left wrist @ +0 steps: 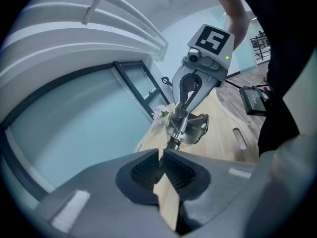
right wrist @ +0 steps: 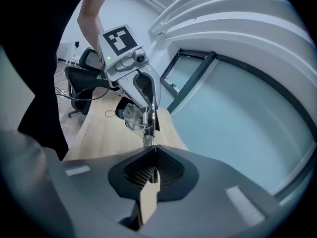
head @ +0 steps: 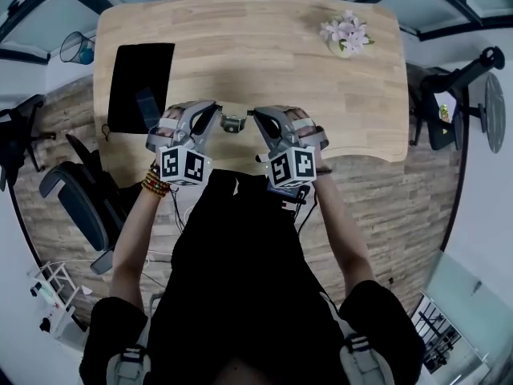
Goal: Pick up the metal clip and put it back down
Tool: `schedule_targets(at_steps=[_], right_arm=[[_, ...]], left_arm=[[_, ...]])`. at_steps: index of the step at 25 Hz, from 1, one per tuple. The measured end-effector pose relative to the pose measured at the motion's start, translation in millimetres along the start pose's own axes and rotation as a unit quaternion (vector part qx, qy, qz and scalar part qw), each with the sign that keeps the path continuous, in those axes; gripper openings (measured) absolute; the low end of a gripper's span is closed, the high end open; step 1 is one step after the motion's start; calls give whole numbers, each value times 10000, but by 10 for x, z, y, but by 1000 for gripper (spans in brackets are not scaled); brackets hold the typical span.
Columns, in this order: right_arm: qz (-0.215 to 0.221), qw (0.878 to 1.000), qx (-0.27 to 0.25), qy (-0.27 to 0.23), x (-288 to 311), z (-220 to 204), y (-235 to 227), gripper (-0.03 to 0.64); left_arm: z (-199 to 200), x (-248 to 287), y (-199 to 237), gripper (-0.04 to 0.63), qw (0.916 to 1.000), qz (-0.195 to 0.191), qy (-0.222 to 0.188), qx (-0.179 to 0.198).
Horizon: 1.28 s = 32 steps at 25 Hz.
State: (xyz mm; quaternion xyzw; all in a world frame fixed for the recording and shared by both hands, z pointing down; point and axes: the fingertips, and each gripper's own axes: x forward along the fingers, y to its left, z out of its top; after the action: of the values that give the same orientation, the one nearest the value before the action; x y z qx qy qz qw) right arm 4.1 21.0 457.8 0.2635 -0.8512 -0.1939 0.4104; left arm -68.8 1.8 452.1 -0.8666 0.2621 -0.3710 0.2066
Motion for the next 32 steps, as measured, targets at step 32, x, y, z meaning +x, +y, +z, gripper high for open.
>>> schedule_targets(at_steps=[32], right_arm=[[648,9971,-402,30,660,-637,280,23]], left_arm=[[-614,708,-454,23,9975,-201,662,-111]])
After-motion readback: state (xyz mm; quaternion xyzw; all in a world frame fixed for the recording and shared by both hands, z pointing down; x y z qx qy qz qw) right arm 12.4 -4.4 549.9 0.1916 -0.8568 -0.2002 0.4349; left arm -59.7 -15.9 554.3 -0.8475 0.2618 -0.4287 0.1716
